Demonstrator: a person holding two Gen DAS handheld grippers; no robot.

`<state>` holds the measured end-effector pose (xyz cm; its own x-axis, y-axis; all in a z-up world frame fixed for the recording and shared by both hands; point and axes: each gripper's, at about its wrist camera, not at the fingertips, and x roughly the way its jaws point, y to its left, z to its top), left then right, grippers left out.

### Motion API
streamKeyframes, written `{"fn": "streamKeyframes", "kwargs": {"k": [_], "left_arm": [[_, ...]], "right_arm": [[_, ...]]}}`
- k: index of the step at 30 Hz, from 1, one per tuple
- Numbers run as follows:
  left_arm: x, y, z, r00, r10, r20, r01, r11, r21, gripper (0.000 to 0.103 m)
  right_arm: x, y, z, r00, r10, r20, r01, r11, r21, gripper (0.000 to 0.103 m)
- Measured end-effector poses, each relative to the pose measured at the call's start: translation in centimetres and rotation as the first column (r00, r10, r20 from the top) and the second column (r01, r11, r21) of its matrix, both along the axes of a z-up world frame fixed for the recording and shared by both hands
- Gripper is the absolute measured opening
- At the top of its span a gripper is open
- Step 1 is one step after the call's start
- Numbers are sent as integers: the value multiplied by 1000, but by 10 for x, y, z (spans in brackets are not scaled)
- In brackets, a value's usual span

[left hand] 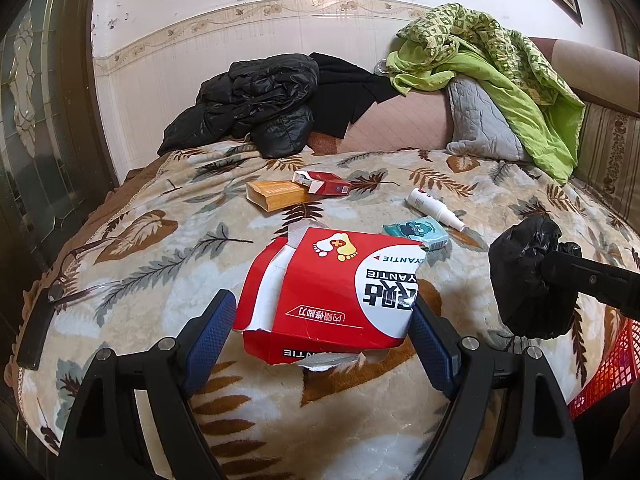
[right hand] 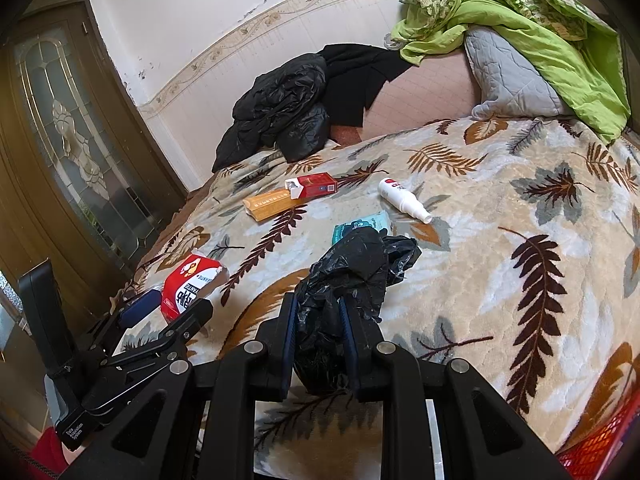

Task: Collect trash
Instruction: 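Hold the tissue pack up with the left gripper while the right gripper holds the black bag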

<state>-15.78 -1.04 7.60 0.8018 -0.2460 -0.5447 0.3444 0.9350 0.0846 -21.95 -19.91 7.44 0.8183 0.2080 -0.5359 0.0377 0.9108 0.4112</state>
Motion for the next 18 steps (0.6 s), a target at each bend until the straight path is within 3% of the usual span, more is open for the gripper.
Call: {"fn": "streamKeyframes", "kwargs": {"k": [18], "left_arm": [[-3, -4, -2, 1000, -5, -6, 5, 1000, -3, 83]], "right_arm": [[0, -1, 1, 1000, 0, 0, 0, 1000, 2, 22]]}}
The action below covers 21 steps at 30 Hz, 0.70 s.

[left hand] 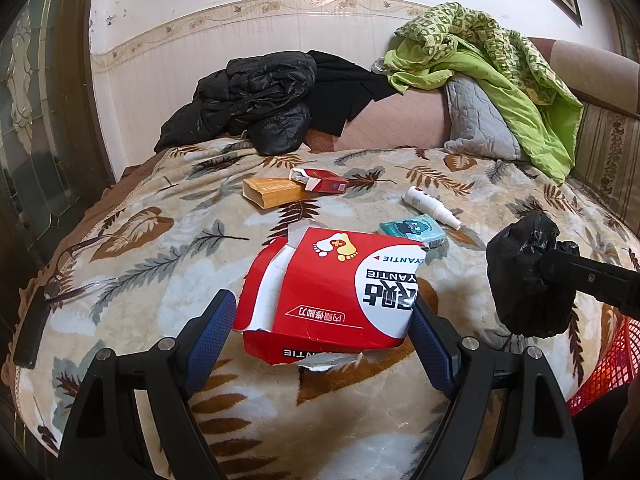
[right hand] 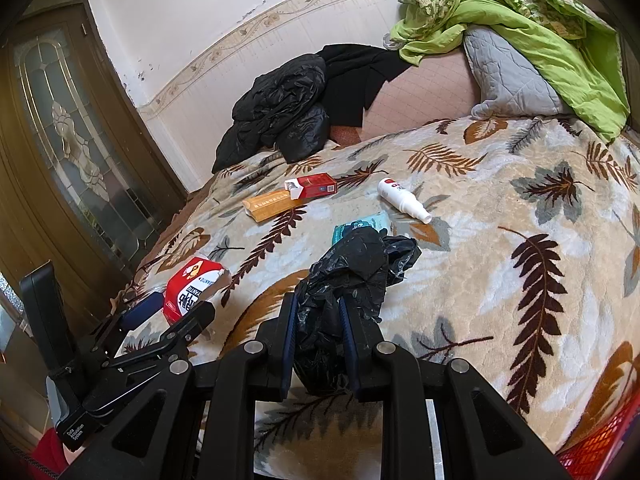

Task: Collect trash
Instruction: 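Hold the tissue pack up with the left gripper while the right gripper holds the black bag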

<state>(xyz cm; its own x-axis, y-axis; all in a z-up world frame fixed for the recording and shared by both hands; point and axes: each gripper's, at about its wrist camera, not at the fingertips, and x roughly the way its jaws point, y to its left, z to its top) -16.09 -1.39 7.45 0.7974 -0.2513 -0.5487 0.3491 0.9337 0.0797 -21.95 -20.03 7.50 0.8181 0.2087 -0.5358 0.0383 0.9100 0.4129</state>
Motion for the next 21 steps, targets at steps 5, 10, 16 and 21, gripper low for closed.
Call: {"fn": "streamKeyframes", "kwargs": {"k": [5, 10, 16, 21], "left_arm": [[1, 0, 0, 1000, 0, -2, 0, 1000, 0, 83], [1, 1, 1, 1000, 1, -1, -1, 1000, -1, 83], [-1, -1, -1, 1000, -8, -5, 8, 1000, -6, 83], [-6, -5, -3, 1000, -20, -11, 20, 1000, -13, 83]], "right_arm": [[0, 0, 0, 1000, 1, -1, -1, 1000, 0, 22], [0, 0, 0, 1000, 2, -1, -2, 1000, 0, 22], [0, 0, 0, 1000, 1, 0, -1, 1000, 1, 22], [-2, -3, 0, 1000, -11, 1, 11, 1000, 11, 22]]}}
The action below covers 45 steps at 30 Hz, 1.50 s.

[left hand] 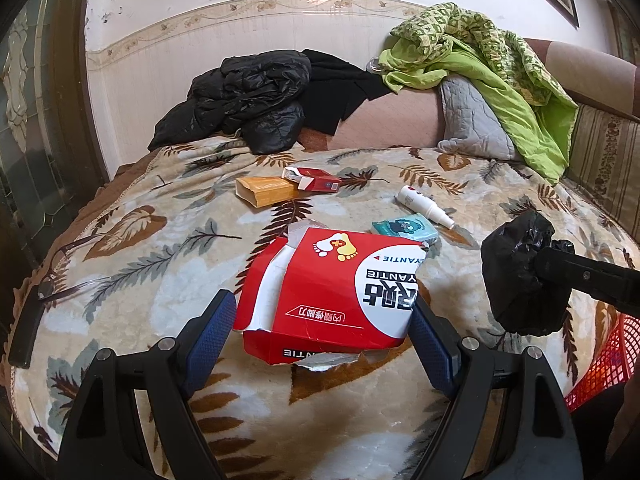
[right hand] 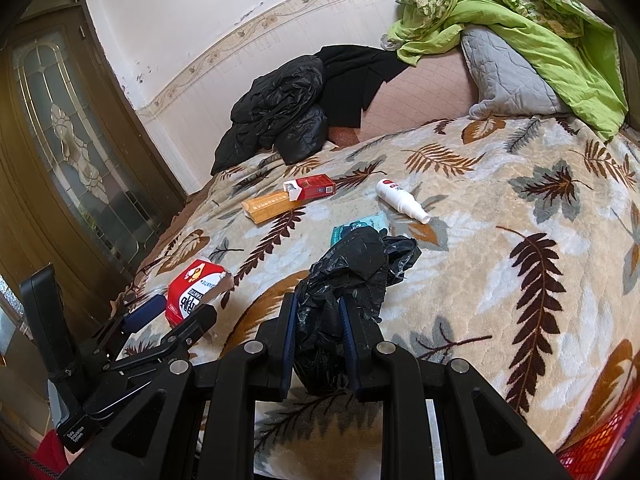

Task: Collect trash
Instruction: 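Hold the tissue pack up with the left gripper while the right gripper holds the black bag, then carry the tissue pack and black bag over the red basket and release both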

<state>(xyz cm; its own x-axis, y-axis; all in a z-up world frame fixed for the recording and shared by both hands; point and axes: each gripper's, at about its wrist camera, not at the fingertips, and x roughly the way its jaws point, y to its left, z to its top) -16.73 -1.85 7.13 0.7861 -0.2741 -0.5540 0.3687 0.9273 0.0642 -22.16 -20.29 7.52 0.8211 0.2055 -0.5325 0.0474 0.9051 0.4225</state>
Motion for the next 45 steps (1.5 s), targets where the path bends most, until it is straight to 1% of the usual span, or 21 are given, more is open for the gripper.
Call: {"fn": "streamKeyframes", "kwargs": {"k": [4, 5, 8, 12, 14, 18, 22, 26, 27, 29, 30, 33, 38, 41, 43, 44, 45], "left_arm": [[-3, -1, 0, 1000, -6, -7, 6, 1000, 0, 83], [2, 2, 2, 1000, -8, -10, 8, 1000, 0, 83], [-1, -1, 2, 1000, -18, -15, 18, 1000, 1, 83], [0, -1, 6, 998, -63, -31, 62, 998, -16, 83], [-5, -5, 9, 995, -99, -32, 98, 995, -26, 83], [-23, -20, 18, 984, -180, -18, 179, 983, -32, 83], [-42, -43, 26, 962, -270, -28, 269, 962, -49, 83], [-62, -69, 35, 931, -362, -44, 358, 931, -78, 83], [-68, -79, 38, 918, -392, -56, 386, 918, -89, 83], [-75, -93, 41, 900, -430, -70, 423, 900, -105, 83], [-82, -103, 44, 886, -457, -75, 448, 887, -111, 83], [-98, -126, 51, 855, -513, -75, 504, 857, -109, 83], [-119, -160, 60, 803, -591, -81, 580, 805, -123, 83], [-131, -183, 65, 762, -639, -105, 624, 768, -145, 83], [-139, -193, 66, 740, -662, -119, 645, 748, -156, 83], [-143, -201, 66, 724, -677, -130, 659, 735, -161, 83], [-146, -206, 65, 715, -686, -136, 667, 728, -162, 83]], "right_arm": [[-4, -3, 2, 1000, -18, 6, 18, 1000, 9, 22], [-5, -3, 2, 1000, -22, 6, 22, 1000, 15, 22], [-10, -5, 3, 1000, -31, 5, 31, 999, 44, 22], [-24, -16, 7, 999, -54, 8, 53, 994, 92, 23], [-39, -26, 11, 997, -73, 13, 71, 991, 110, 23], [-74, -49, 18, 991, -131, 19, 128, 986, 104, 23], [-123, -83, 19, 975, -223, 5, 221, 968, 120, 23], [-166, -114, 19, 949, -314, -16, 313, 940, 132, 23], [-175, -121, 18, 942, -334, -20, 334, 933, 131, 23], [-192, -134, 18, 928, -371, -27, 371, 920, 128, 23], [-201, -140, 17, 921, -389, -29, 389, 912, 127, 23], [-227, -157, 16, 897, -440, -39, 441, 888, 133, 23], [-258, -172, 21, 874, -486, -27, 485, 865, 130, 23], [-271, -178, 22, 863, -504, -24, 502, 854, 136, 23], [-280, -182, 22, 856, -517, -23, 514, 846, 143, 23], [-282, -184, 22, 854, -519, -23, 517, 844, 145, 23], [-285, -185, 21, 852, -523, -23, 520, 841, 146, 23]]}}
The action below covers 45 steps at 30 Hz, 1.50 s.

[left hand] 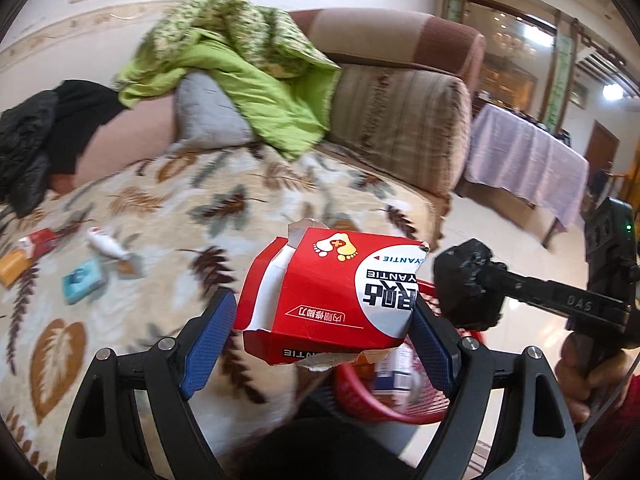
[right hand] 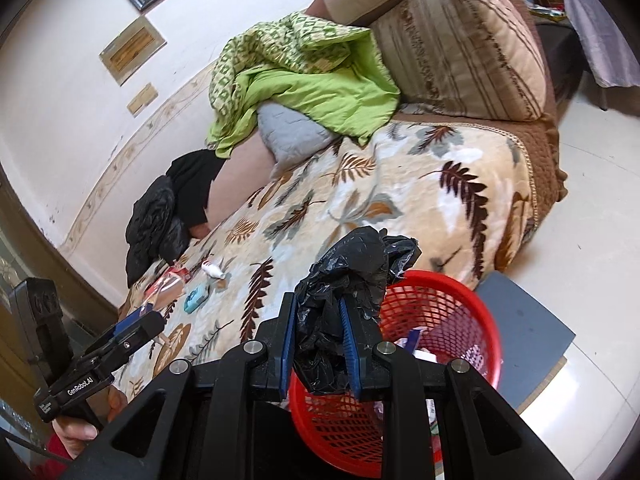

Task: Collect trash
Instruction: 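Carry the tissue pack and black bag over the red basket and release both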

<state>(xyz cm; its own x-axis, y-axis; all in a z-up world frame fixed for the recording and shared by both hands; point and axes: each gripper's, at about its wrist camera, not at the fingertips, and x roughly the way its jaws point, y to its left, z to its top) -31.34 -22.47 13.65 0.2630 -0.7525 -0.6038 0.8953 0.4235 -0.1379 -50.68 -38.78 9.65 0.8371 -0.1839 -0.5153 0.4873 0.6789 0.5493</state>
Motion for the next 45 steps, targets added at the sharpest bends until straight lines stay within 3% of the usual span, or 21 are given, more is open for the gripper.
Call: {"fn": "streamKeyframes", "kwargs": {"k": [9, 20, 22, 25, 37, 45], "left_arm": [[-31, -39, -16, 994, -101, -36, 103, 993, 58, 83], [-41, -63, -34, 987, -141, -72, 148, 983, 105, 84], [-42, -66, -37, 986, -150, -79, 159, 981, 115, 84], [-43, -70, -40, 983, -158, -89, 169, 977, 129, 84], [-31, -58, -40, 985, -132, -112, 144, 983, 115, 84], [-13, -37, -33, 991, -88, -99, 97, 991, 91, 84]], "right_arm": [[-16, -11, -4, 1000, -20, 8, 20, 1000, 16, 23], [-24, -24, -19, 999, -47, -5, 48, 997, 58, 25], [-26, -26, -21, 998, -61, -11, 62, 996, 65, 36], [-28, -29, -22, 997, -77, -13, 78, 995, 63, 38], [-24, -26, -16, 997, -76, -5, 76, 995, 68, 38], [1, -16, -12, 1000, -18, 4, 18, 997, 77, 38]]}}
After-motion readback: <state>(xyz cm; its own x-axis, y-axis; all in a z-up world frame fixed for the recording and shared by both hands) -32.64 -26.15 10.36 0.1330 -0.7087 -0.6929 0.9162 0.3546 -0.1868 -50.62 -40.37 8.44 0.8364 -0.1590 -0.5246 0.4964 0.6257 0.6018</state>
